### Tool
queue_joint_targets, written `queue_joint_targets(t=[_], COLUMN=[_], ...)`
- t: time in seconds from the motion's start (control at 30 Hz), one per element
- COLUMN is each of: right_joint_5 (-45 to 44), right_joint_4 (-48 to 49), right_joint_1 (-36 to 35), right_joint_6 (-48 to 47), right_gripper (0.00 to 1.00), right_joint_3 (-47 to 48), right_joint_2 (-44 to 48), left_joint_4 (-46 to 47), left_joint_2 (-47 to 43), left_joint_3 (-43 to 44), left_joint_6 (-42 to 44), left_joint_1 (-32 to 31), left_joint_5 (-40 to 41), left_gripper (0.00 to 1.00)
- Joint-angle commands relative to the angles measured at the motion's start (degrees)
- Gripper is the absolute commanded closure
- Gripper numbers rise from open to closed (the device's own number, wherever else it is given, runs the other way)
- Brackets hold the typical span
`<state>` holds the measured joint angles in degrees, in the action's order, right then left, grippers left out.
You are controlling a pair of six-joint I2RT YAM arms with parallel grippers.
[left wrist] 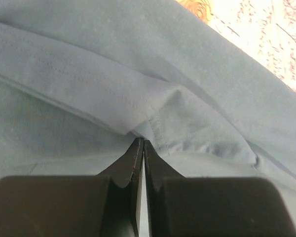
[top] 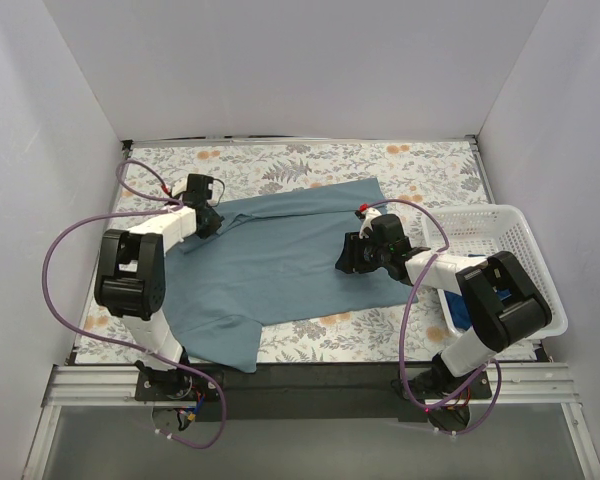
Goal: Fold and stack the t-shirts
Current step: Fold the tshirt
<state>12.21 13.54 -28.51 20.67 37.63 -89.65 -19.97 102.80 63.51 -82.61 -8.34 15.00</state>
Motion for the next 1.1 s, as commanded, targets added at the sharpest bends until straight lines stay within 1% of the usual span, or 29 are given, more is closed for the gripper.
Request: queue_joint_targets(t=[0.0, 0.2, 0.4, 0.5, 0.63, 0.77, 0.93, 1.07], right_joint_5=[0.71, 0.8, 0.71, 0.89, 0.98, 1.33, 1.68, 2.29], right_joint_4=[1.84, 1.93, 2.19, 2.19, 2.28, 2.28, 2.28, 2.19], right_joint_1=[-0.05, -0.05, 0.03, 0.04, 0.04, 0.04, -0.05, -0.05], right_joint_6=[-0.19, -0.01, -0.01, -0.01, -0.1, -0.1, -0.19, -0.28], right_gripper=[0.46, 0.46, 0.46, 0.46, 0.46, 0.46, 0.46, 0.47], right_joint_3=[1.4, 1.13, 0.87, 0.87, 0.96, 1.05, 1.31, 1.57], right_joint_2=[-0.35, 0.0, 0.35, 0.26, 0.09, -0.26, -0.53, -1.14], left_joint_4=[-1.65, -4.38, -7.54, -8.59, -8.86, -8.95, -9.04, -8.95], left_joint_2=[-5.15, -9.45, -15.69, -17.02, -15.71, -14.48, -13.86, -11.67], left_joint_3=[-0.57, -2.15, -4.88, -5.93, -6.9, -6.29, -6.29, -6.55], left_joint_6=[-1.59, -5.01, -8.71, -9.67, -11.61, -13.89, -14.34, -14.34], left_joint_1=[0.25, -0.71, -3.79, -5.8, -8.79, -11.61, -12.49, -13.54], left_joint_5=[-1.99, -5.68, -8.68, -10.17, -13.42, -14.48, -14.57, -14.92], left_gripper=[1.0, 1.0, 1.0, 1.0, 1.0, 1.0, 1.0, 1.0])
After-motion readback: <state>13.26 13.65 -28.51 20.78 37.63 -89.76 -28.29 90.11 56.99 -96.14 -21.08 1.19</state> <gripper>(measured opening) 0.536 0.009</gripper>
